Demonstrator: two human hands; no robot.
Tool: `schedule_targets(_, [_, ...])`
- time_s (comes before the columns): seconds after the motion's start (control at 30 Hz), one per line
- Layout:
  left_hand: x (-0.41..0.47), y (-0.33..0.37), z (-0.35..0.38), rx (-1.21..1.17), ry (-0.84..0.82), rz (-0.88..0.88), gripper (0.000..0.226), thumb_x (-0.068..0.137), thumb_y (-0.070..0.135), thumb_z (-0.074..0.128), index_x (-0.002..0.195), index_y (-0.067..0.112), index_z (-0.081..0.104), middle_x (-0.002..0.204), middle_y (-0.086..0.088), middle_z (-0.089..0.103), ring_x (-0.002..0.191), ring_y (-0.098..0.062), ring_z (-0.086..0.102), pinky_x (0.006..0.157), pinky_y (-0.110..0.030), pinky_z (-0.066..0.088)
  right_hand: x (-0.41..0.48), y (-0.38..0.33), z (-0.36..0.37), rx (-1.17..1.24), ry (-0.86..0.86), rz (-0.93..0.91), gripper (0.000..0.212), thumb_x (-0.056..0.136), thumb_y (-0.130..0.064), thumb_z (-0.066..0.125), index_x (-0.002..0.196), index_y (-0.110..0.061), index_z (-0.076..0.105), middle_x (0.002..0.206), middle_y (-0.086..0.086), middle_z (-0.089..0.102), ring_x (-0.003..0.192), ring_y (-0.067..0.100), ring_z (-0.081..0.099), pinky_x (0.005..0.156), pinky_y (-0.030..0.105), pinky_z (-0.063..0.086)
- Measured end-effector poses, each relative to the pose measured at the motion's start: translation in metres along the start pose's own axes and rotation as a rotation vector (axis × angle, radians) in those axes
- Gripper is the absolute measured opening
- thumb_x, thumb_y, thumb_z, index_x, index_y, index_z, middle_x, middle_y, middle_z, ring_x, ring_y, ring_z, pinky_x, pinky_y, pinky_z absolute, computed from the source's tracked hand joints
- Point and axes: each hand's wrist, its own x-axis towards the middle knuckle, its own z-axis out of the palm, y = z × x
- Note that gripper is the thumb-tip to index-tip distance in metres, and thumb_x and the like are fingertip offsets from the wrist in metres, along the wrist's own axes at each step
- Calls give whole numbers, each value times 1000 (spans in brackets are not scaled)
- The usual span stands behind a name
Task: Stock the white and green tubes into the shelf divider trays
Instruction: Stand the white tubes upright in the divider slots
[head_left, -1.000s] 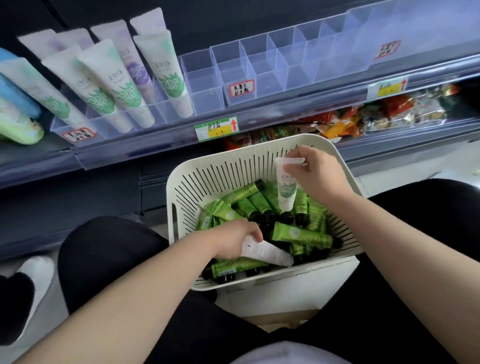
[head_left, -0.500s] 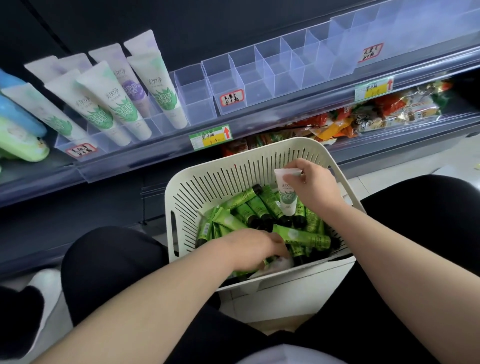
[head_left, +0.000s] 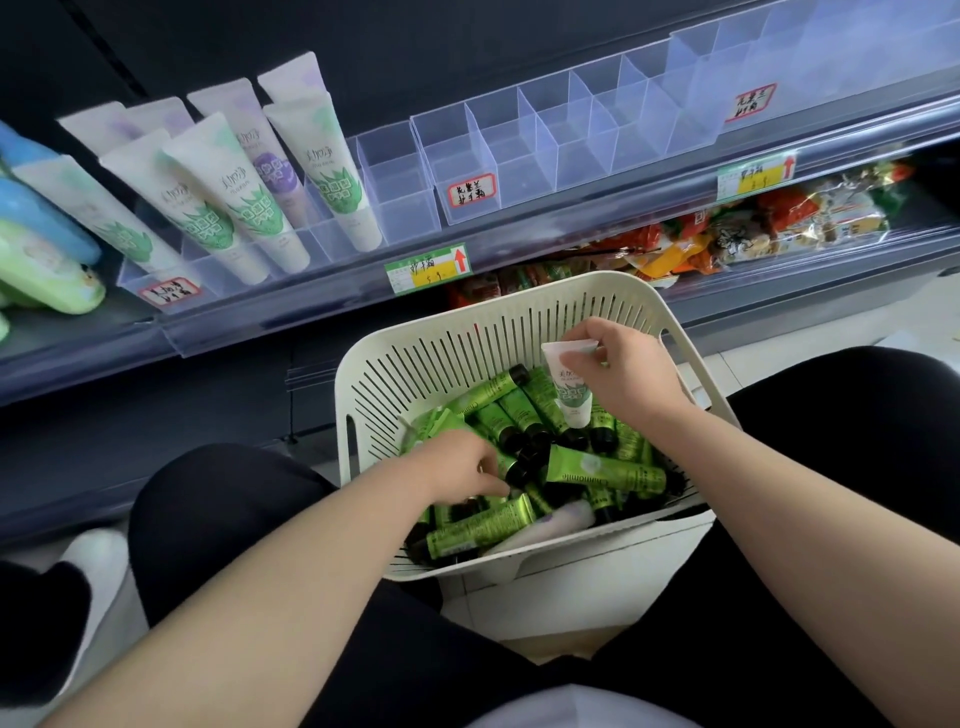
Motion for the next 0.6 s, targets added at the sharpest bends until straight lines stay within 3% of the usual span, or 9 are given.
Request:
schedule_targets(0.07, [0, 0, -1, -159, -59, -59, 31, 87, 43, 68, 97, 14, 68, 87, -1, 71, 67, -11, 66, 56, -26, 52, -3, -4, 1, 4, -11, -26, 10, 89, -28, 60, 98, -29, 63, 81, -9, 65, 69, 7, 59, 51, 20, 39])
schedule_targets(0.13, [-1, 11, 2, -221, -130, -71, 32, 87, 40, 69, 95, 9, 70, 85, -3, 72, 65, -11, 66, 53, -23, 51, -5, -7, 3, -18, -26, -62, 11, 89, -28, 60, 100, -28, 64, 81, -9, 65, 68, 8, 59, 51, 20, 38])
schedule_targets(0.2, [2, 22, 6, -233, -213, -117, 34, 85, 40, 71, 90, 6, 71, 78, -3, 73, 62, -13, 66, 59, -26, 57, -7, -7, 5, -54, -34, -90, 14, 88, -28, 61, 101, -27, 65, 81, -7, 67, 69, 10, 60, 52, 20, 37])
schedule_targets(0.33, [6, 36, 13, -20, -378, -230, 35, 83, 34, 74, 90, 0, 69, 75, -8, 73, 68, -22, 70, 77, -37, 60, -7, -5, 7, -41, -41, -105, 15, 88, -27, 61, 102, -25, 66, 74, -9, 64, 55, -4, 48, 48, 18, 31])
schedule_targets(0.5, [2, 24, 12, 180, -362, -176, 24, 88, 19, 68, 102, -1, 68, 90, -11, 72, 79, -24, 71, 79, -38, 59, -8, -3, 8, -10, -73, -106, 10, 87, -27, 63, 96, -26, 65, 72, -14, 60, 55, -5, 49, 49, 15, 32])
schedule_targets(0.6, [-2, 13, 8, 179, -183, -87, 21, 86, 26, 66, 98, 10, 70, 83, 0, 66, 77, -19, 64, 70, -34, 55, -9, -4, 11, 3, -88, -132, 10, 86, -28, 64, 96, -27, 66, 73, -16, 59, 61, -1, 52, 52, 17, 36])
